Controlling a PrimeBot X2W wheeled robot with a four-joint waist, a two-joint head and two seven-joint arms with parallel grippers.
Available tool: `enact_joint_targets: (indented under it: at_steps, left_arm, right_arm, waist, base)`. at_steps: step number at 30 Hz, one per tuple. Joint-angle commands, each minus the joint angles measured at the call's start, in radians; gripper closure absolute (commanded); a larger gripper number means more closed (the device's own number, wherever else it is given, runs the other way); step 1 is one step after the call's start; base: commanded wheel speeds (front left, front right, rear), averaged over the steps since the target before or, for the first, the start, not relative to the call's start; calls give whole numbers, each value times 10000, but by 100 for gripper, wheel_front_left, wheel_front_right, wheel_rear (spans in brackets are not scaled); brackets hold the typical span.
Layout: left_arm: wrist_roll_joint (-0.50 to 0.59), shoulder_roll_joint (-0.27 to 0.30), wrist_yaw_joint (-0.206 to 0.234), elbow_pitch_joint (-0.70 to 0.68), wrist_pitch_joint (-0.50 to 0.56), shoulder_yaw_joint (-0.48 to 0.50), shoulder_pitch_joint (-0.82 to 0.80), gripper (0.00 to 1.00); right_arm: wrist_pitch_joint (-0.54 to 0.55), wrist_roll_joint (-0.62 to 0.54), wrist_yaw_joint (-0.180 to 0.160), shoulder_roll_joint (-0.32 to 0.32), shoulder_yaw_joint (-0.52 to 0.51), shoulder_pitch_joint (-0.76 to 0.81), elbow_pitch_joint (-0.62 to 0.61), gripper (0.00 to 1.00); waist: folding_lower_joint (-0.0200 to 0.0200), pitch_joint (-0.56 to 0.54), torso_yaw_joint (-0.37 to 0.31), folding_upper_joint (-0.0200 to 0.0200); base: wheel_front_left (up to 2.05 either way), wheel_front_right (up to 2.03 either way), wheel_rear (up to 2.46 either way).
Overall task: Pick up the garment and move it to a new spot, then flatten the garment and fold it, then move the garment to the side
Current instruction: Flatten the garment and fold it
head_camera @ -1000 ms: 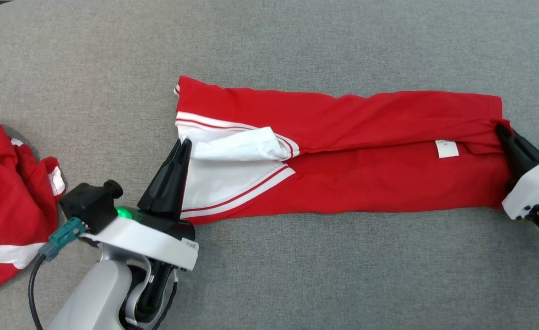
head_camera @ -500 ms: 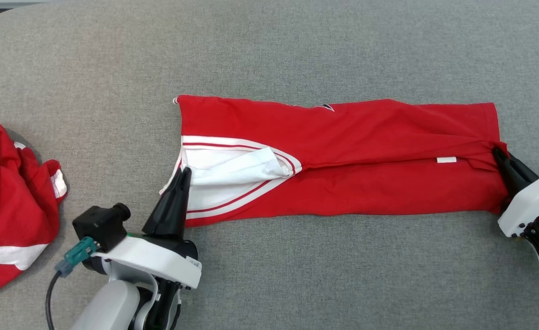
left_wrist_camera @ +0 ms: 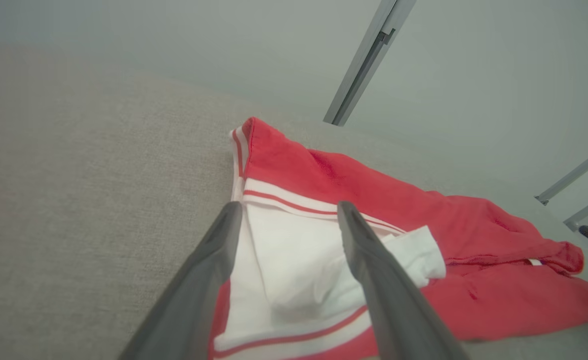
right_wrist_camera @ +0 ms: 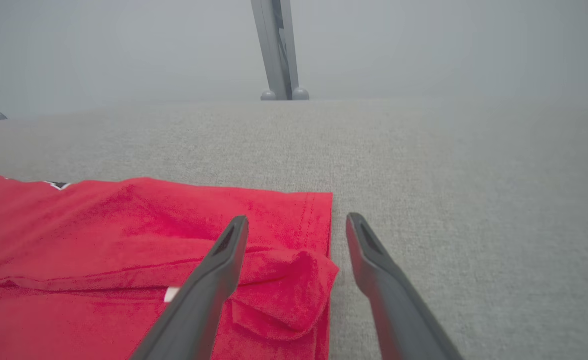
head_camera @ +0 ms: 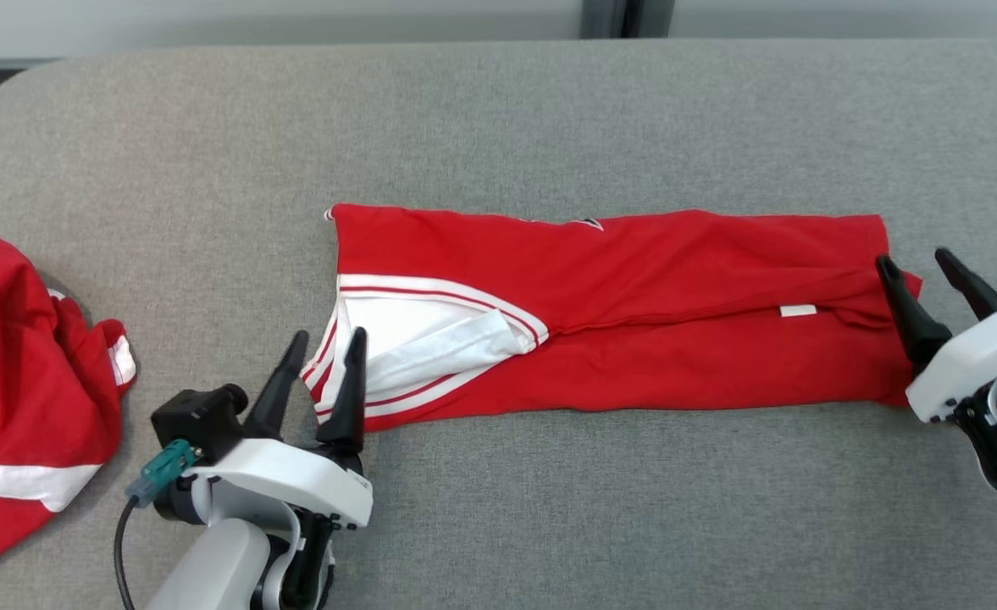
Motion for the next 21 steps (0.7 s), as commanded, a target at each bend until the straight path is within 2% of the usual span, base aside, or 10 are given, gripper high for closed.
enact_joint_targets:
  at_steps: [1,4,6,12,15,21]
  left_arm:
    - [69,16,58,-5,-83,95,-35,0]
    - [466,-103,225,-274,-292,537,185,0]
    - [616,-116,276,-330,-315,636,244,0]
    - [2017,-414,520,-1089,-331,1521,764,0]
    - [2563,-620,307,-1396,-333,1921,1122,0]
    - [3379,-1127,-77,-1755,-335,2658,2153,0]
  right_arm:
    - [-60,-119,0,36,-102,140,-86,0]
    - [-55,-1163,0,453,-1076,614,-746,0]
    - [-55,-1427,0,583,-1315,759,-907,0]
    - [-56,-3290,0,1772,-2916,2130,-2108,0]
    - [-55,-3840,0,2484,-3567,2948,-2631,0]
    - [-54,-4980,0,3283,-4372,4241,-3443,0]
  waist:
    - [0,-181,-92,0]
    - [0,-587,-203,0]
    - [0,-687,-225,0]
    - [0,-1242,-329,0]
    - [0,-1502,-398,0]
    - [0,-2029,-514,0]
  base:
    - [0,0,0]
    - [0,0,0]
    - [0,0,0]
    - [0,0,0]
    - [0,0,0]
    - [0,0,0]
